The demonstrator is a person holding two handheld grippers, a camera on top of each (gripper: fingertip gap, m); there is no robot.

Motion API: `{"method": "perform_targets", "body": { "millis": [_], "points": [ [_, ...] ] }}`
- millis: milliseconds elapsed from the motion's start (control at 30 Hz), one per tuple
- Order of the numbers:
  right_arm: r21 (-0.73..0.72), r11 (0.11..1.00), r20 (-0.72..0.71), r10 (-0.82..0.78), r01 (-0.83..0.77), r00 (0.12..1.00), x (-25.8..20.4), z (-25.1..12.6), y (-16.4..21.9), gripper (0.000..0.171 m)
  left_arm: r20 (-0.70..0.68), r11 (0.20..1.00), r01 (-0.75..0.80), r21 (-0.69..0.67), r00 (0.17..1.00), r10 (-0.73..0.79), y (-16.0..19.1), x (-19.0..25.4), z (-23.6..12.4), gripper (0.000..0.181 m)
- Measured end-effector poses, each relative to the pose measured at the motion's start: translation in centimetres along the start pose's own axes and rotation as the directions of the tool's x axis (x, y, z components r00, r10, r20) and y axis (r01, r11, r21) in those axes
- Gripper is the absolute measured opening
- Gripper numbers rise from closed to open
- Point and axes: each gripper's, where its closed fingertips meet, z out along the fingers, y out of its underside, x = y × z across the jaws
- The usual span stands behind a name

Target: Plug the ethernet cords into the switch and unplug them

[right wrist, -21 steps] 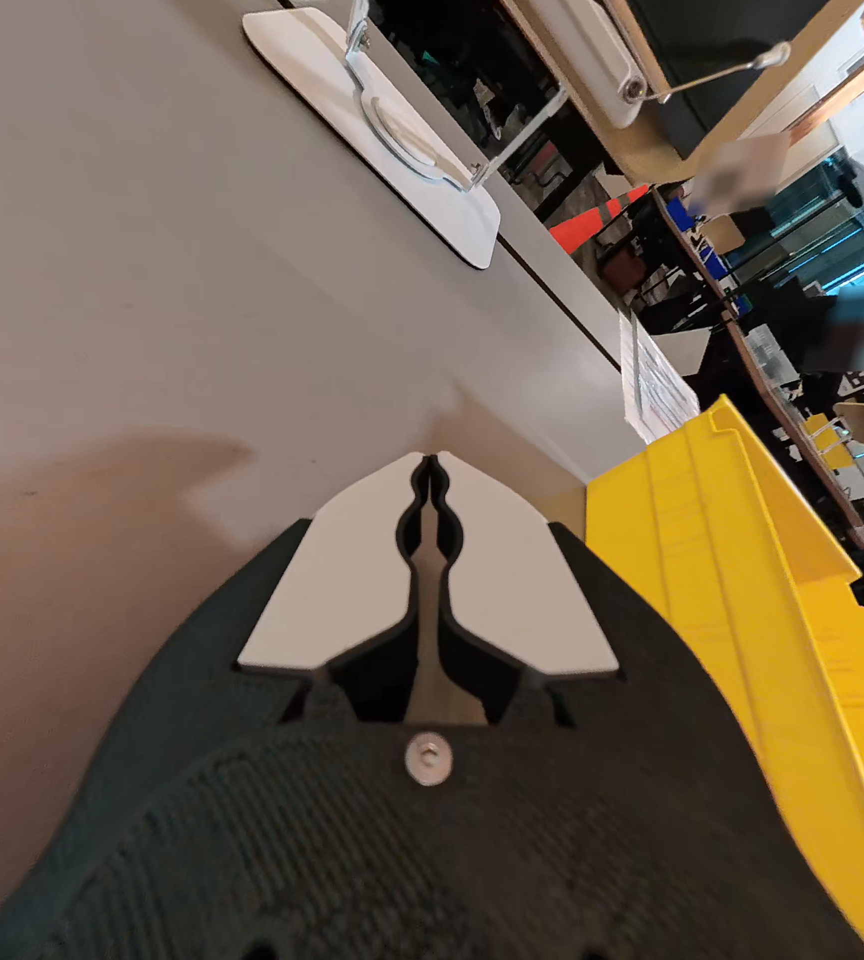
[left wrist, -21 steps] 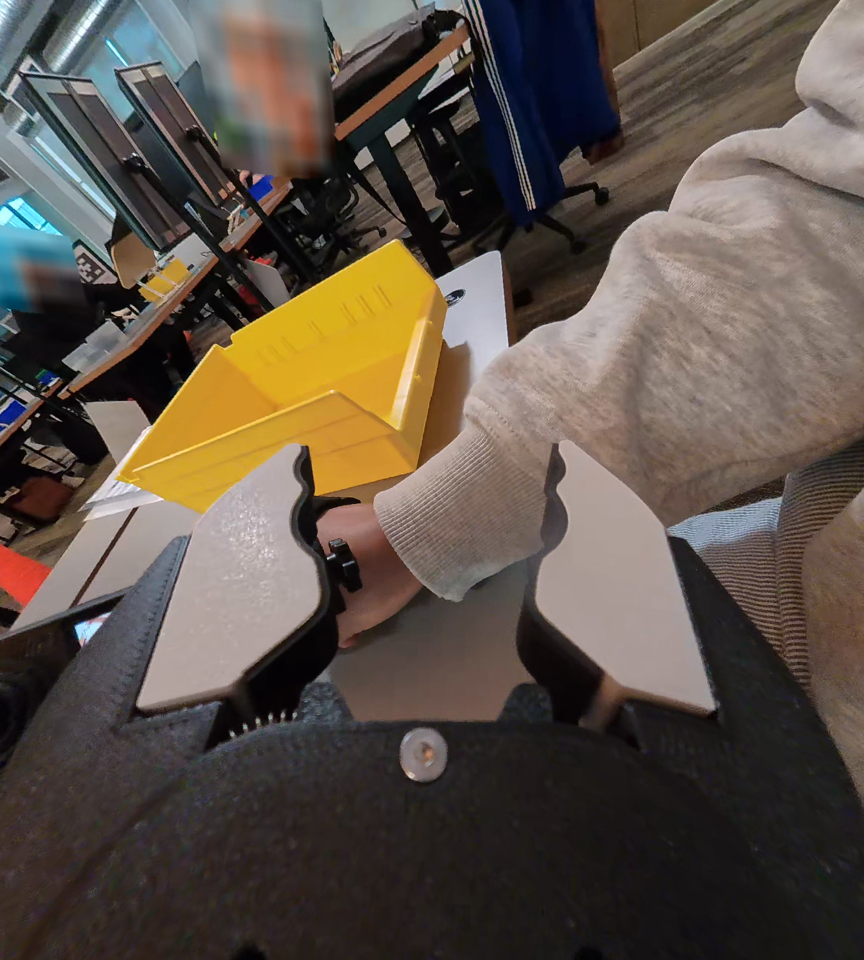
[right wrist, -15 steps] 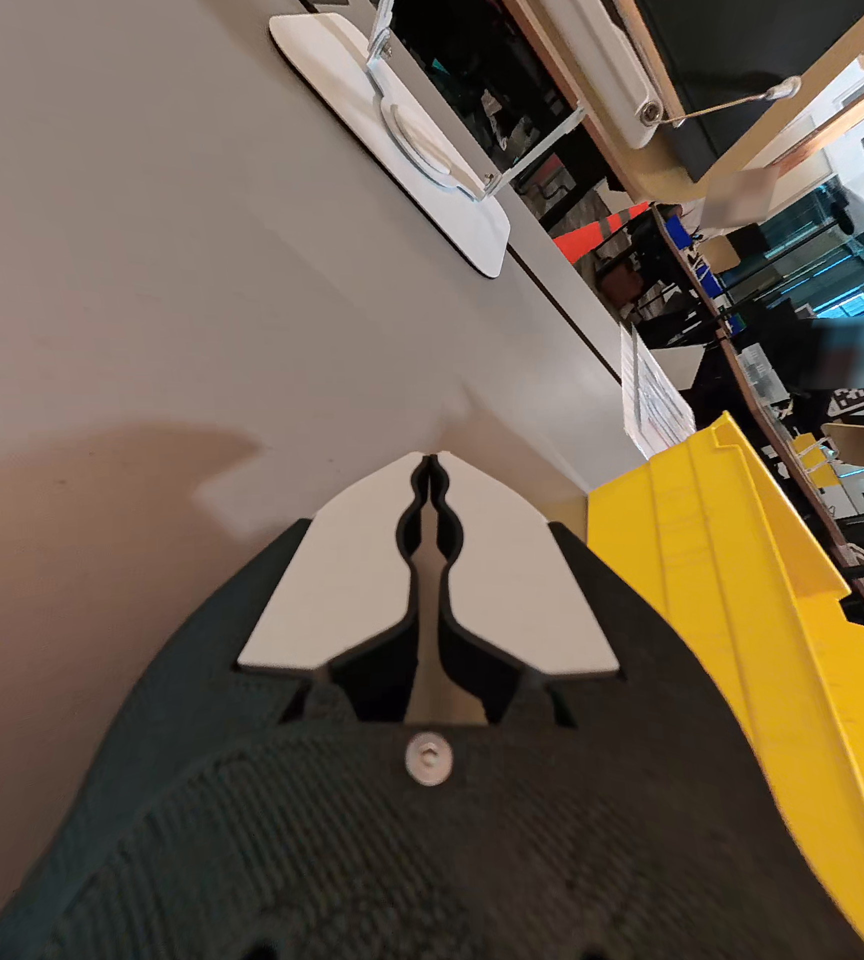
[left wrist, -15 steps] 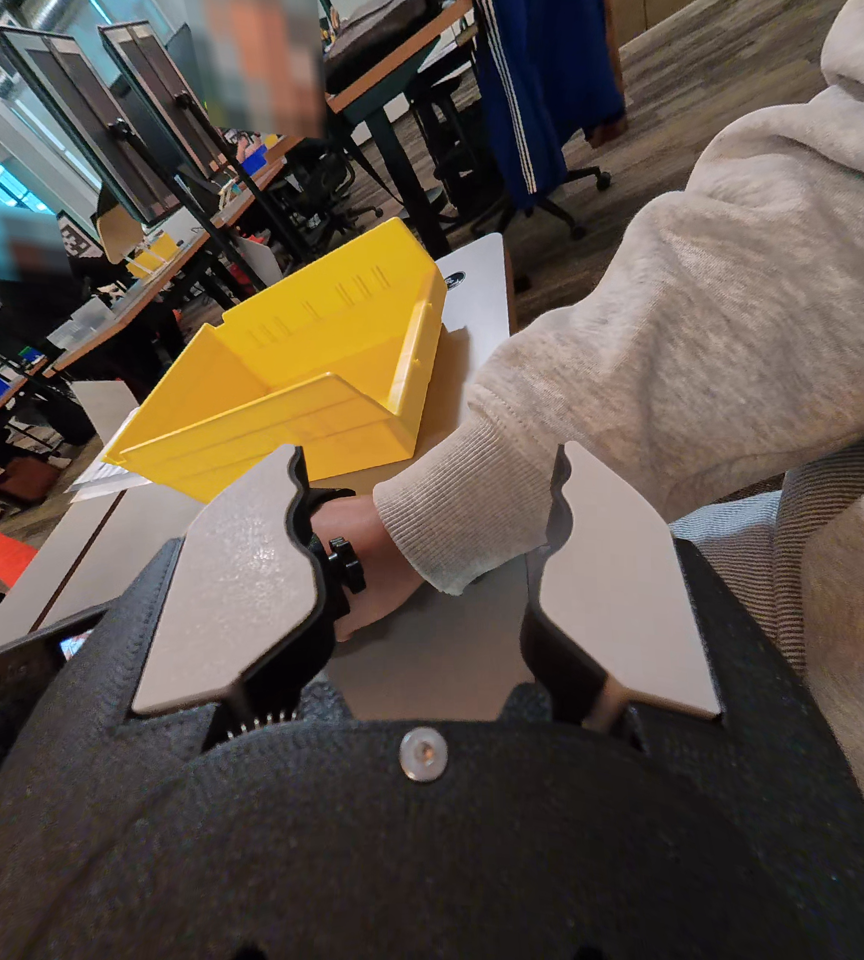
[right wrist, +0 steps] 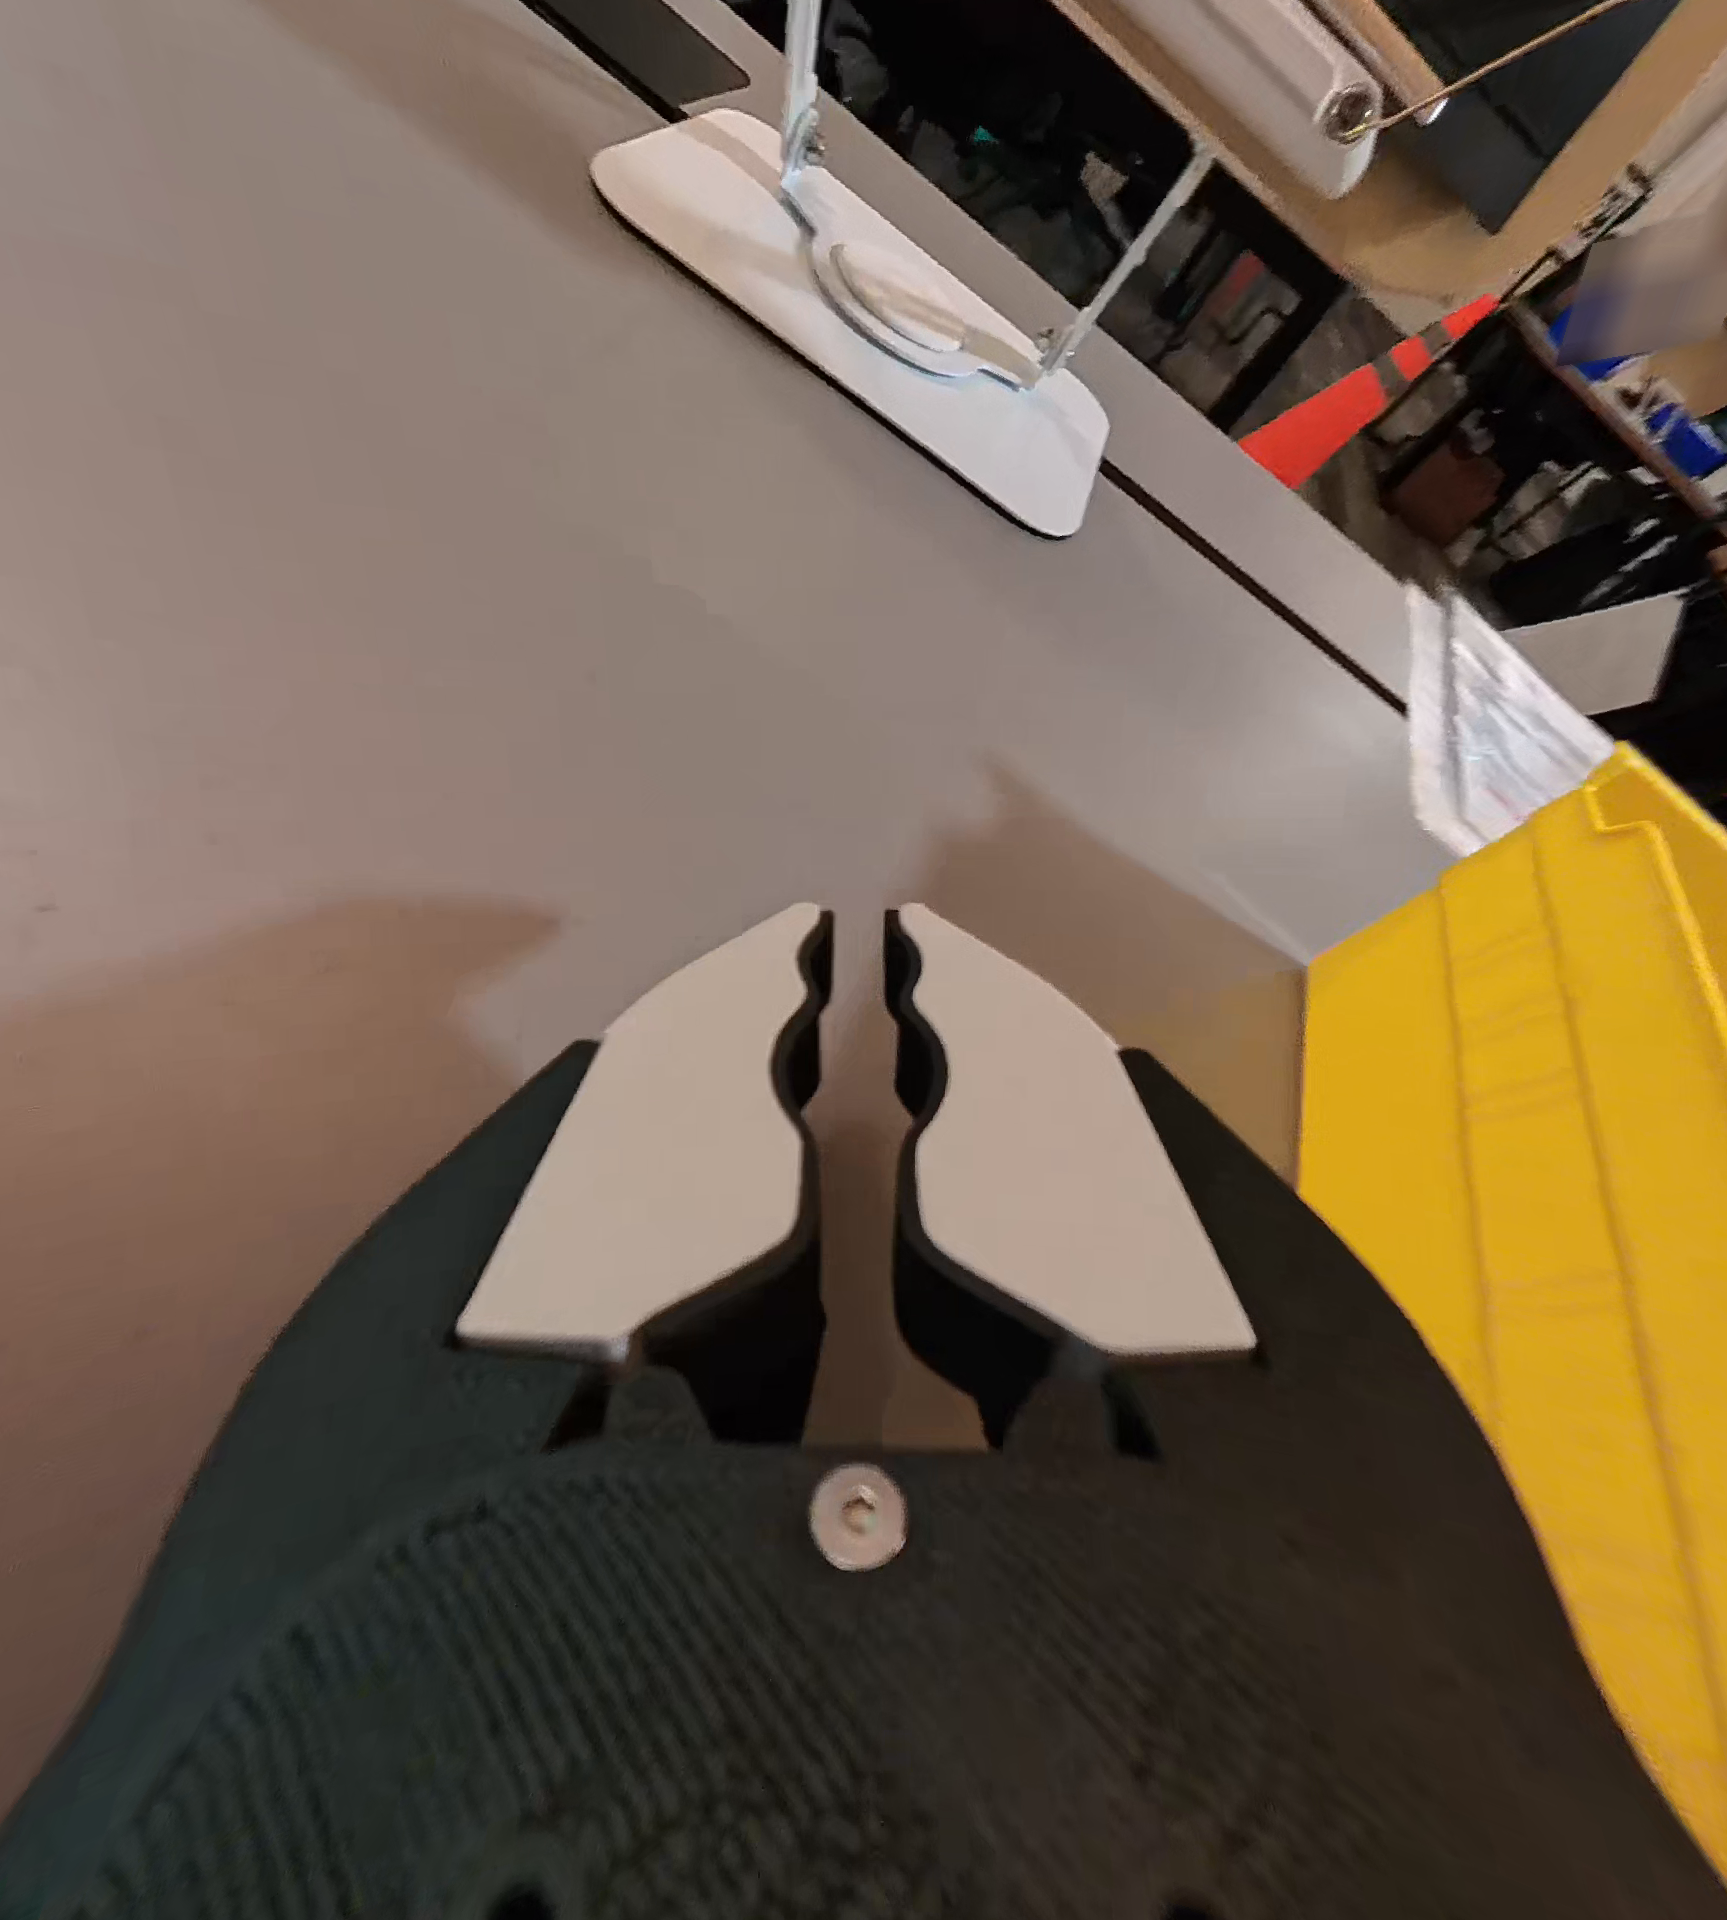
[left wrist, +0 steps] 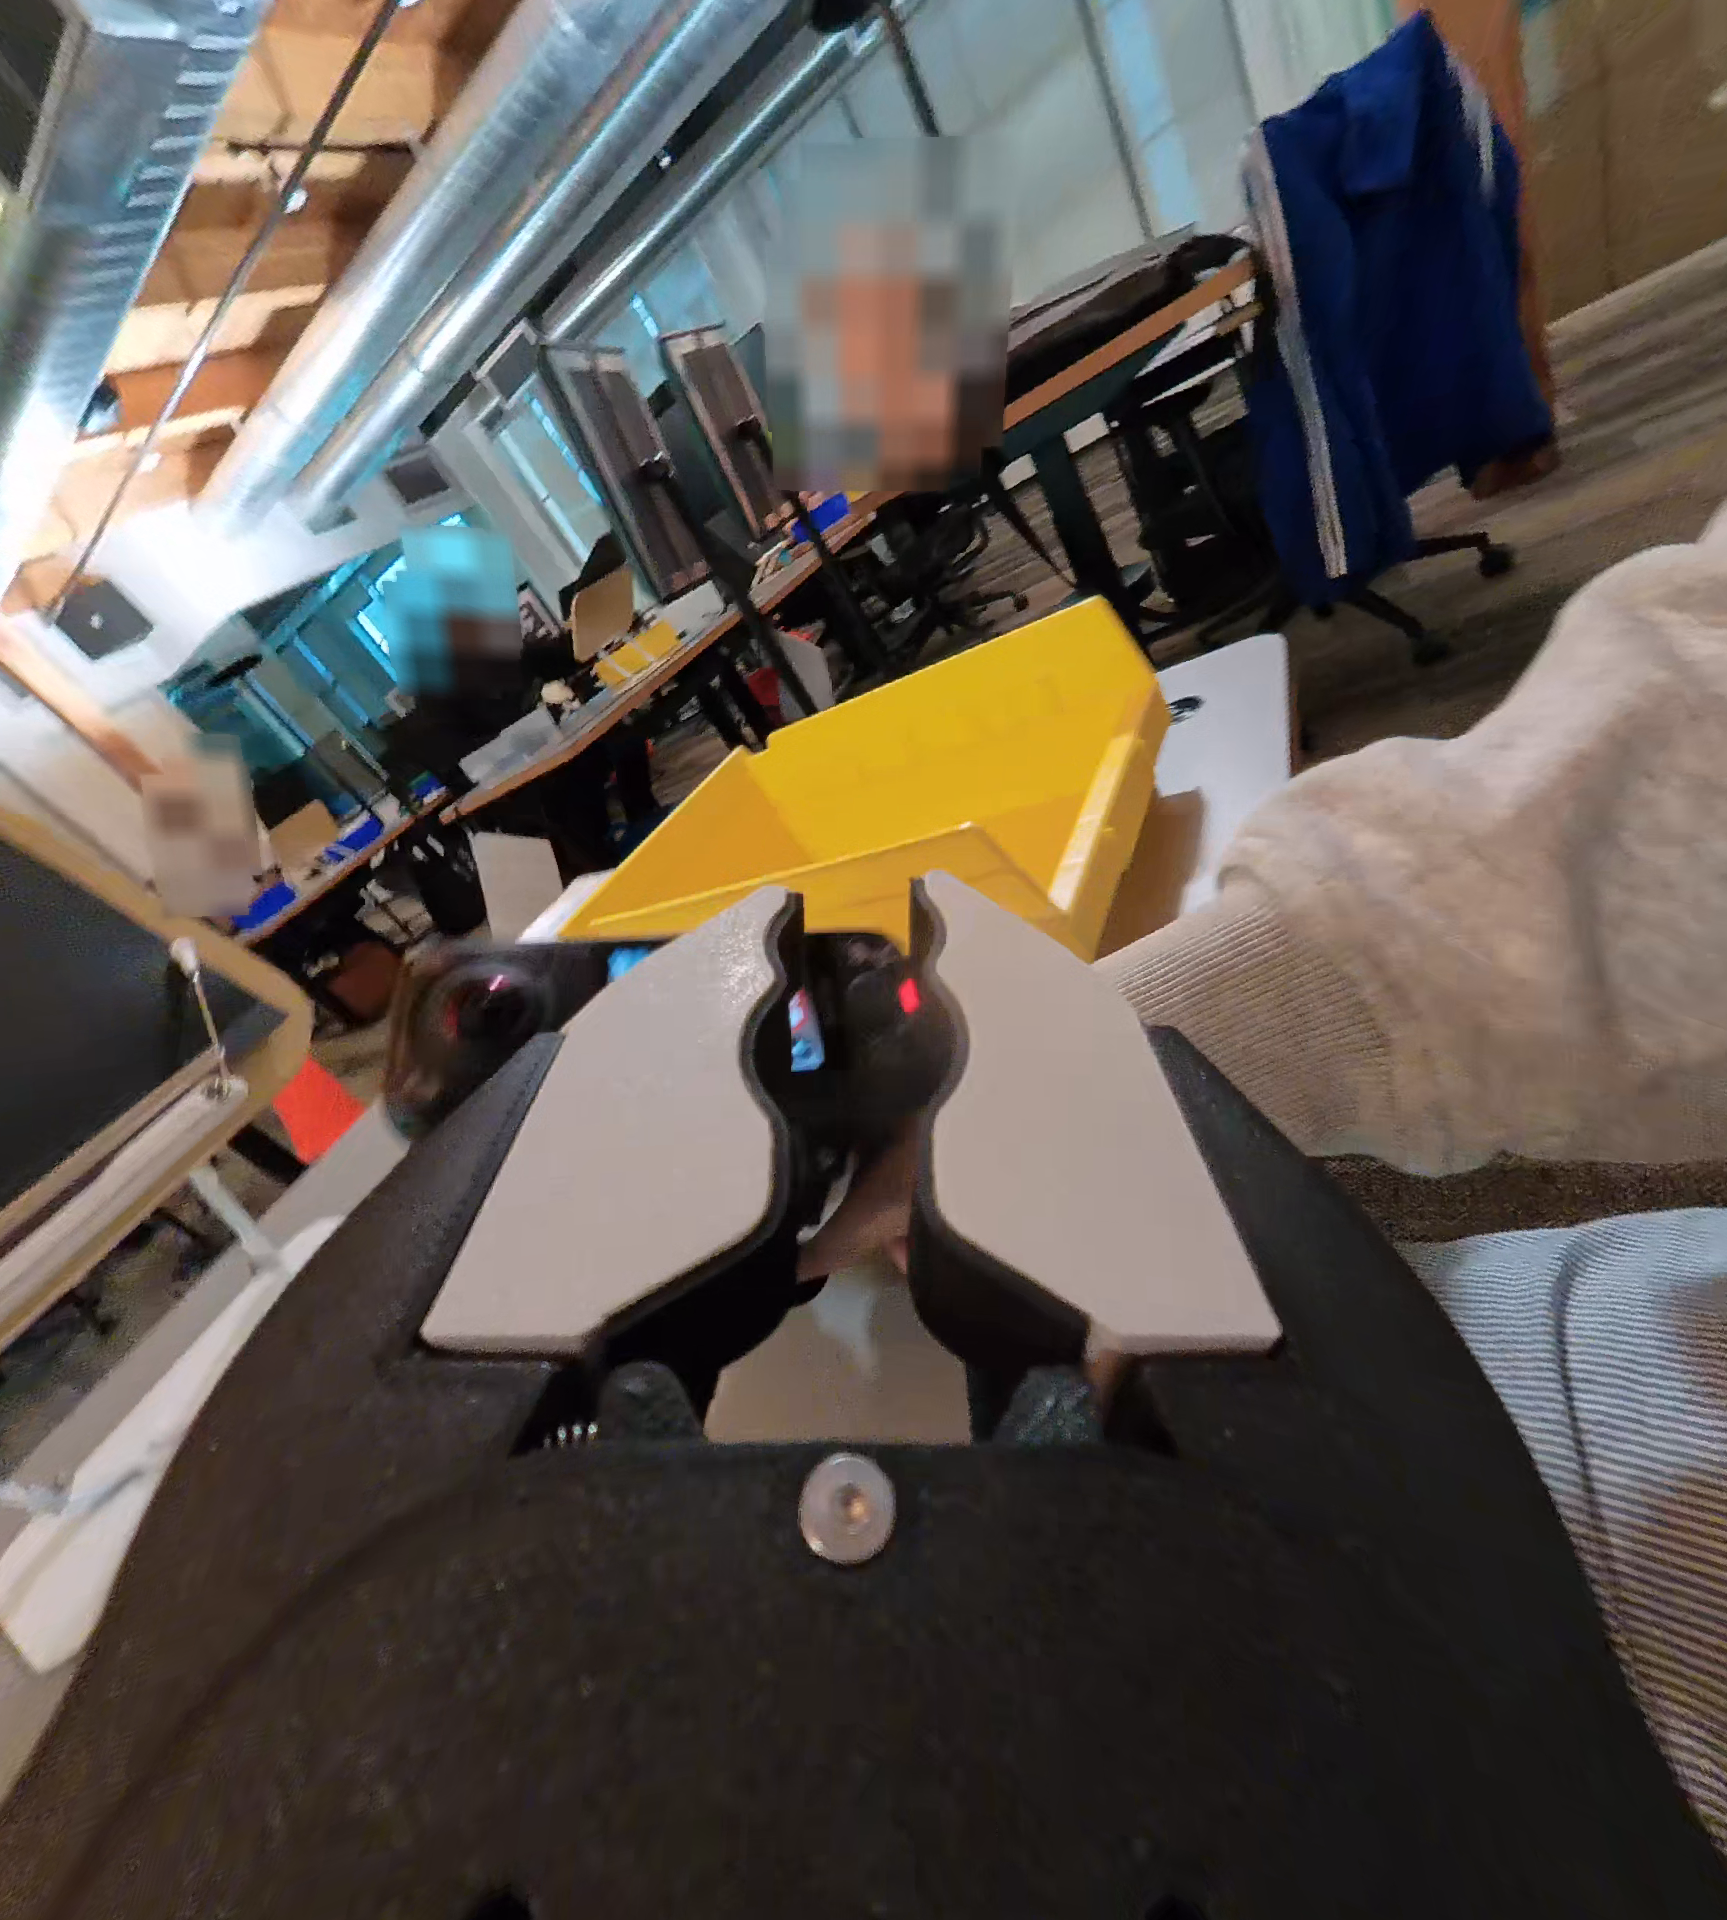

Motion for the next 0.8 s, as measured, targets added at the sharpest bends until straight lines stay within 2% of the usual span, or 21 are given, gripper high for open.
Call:
{"method": "perform_targets", "body": {
  "millis": [300,433,600,800],
  "points": [
    [-0.014,0.996,0.113,0.085,-0.084,0.99,-0.9,0.1,-0.1,0.009,0.261,0.952,0.293,-0.086,0.929,-0.262,6.1,-8.7,-2.8,0.011],
    [0.014,0.993,0.207,0.116,-0.121,0.971,-2.8,0.0,-1.6,0.007,0.364,0.917,0.38,-0.12,0.877,-0.315,9.3,-11.0,-5.2,0.01],
    [0.068,0.992,0.342,0.075,-0.105,0.936,-6.5,-0.4,-3.7,0.002,0.458,0.872,0.46,-0.168,0.819,-0.344,13.0,-12.4,-8.5,0.01],
    [0.135,0.989,0.455,-0.007,-0.062,0.89,-9.3,-0.6,-5.3,0.0,0.516,0.839,0.509,-0.191,0.78,-0.355,15.1,-13.7,-11.2,0.012]
  ]
}}
